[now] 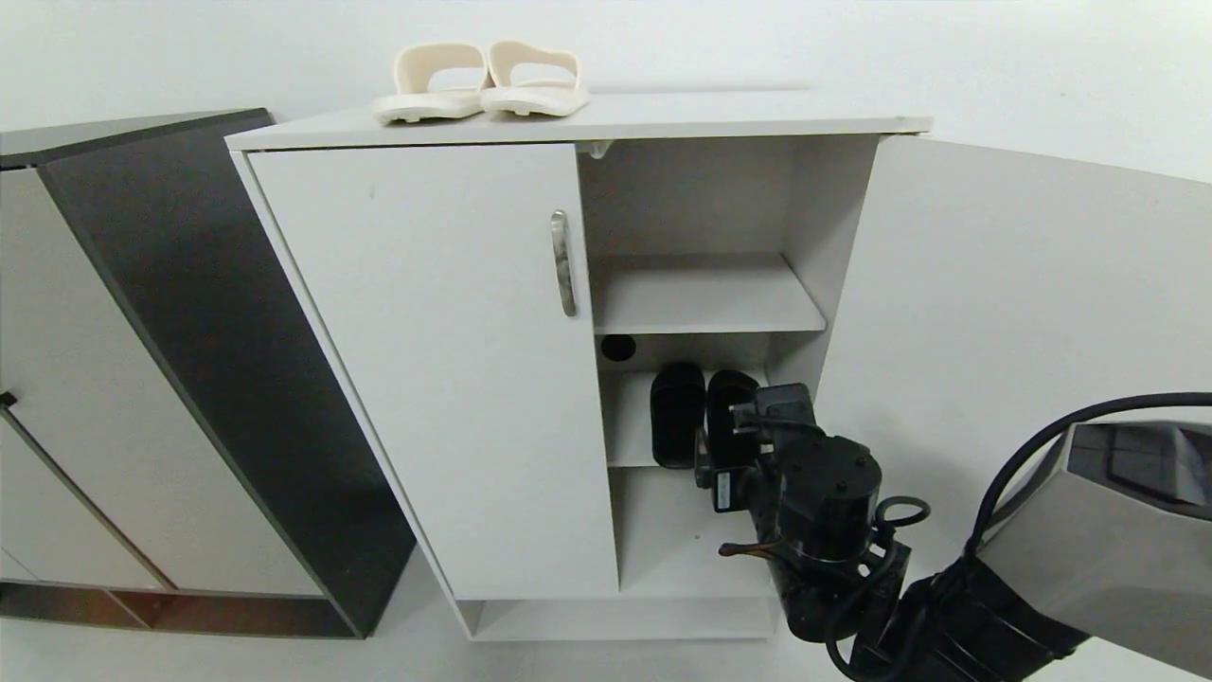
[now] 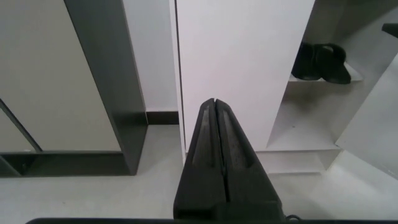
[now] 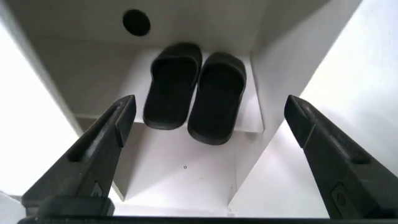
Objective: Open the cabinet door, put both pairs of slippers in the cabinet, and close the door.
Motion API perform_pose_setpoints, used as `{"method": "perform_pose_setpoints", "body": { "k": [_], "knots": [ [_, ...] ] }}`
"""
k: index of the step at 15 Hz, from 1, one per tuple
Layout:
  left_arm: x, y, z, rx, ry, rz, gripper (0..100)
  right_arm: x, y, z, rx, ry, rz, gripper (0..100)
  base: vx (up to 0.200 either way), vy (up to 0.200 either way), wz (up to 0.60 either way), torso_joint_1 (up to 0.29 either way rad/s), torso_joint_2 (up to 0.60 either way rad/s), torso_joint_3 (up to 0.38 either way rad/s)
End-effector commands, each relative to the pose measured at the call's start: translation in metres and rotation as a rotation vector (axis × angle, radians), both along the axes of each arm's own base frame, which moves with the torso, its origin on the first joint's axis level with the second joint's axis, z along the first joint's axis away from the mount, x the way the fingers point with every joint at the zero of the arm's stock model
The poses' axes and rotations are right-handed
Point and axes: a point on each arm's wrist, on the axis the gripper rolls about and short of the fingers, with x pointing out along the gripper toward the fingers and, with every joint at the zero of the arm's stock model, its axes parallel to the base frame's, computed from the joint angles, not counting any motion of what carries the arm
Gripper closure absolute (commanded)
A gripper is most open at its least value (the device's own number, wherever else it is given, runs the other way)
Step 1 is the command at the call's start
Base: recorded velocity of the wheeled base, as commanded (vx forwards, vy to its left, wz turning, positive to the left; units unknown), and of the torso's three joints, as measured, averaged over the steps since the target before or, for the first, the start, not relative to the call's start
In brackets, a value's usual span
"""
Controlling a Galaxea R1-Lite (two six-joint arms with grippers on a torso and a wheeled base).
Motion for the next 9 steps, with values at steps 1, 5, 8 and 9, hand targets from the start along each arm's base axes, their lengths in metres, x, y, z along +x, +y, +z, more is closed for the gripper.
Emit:
{"method": "perform_pose_setpoints", "body": {
  "k": [1, 5, 8, 9],
  "knots": [
    [0.0001, 0.0, 0.0, 0.001, 0.001, 0.001, 100, -0.0148, -0.0084, 0.0047, -0.012, 0.016, 0.112, 0, 0.0, 0.0, 0.0, 0.007, 0.0, 0.076],
    [0.0001, 0.0, 0.0, -0.001, 0.001, 0.001, 100, -0.0189, -0.011, 0.0029, -0.022, 0.026, 0.13, 0, 0.0, 0.0, 0.0, 0.0, 0.0, 0.0],
    [0.0001, 0.0, 0.0, -0.002, 0.001, 0.001, 100, -0.0207, -0.011, 0.0013, -0.025, 0.031, 0.152, 0, 0.0, 0.0, 0.0, 0.0, 0.0, 0.0],
    [0.0001, 0.0, 0.0, -0.002, 0.001, -0.002, 100, -0.0204, -0.0112, 0.0006, -0.025, 0.033, 0.159, 0, 0.0, 0.0, 0.0, 0.0, 0.0, 0.0]
  ]
}}
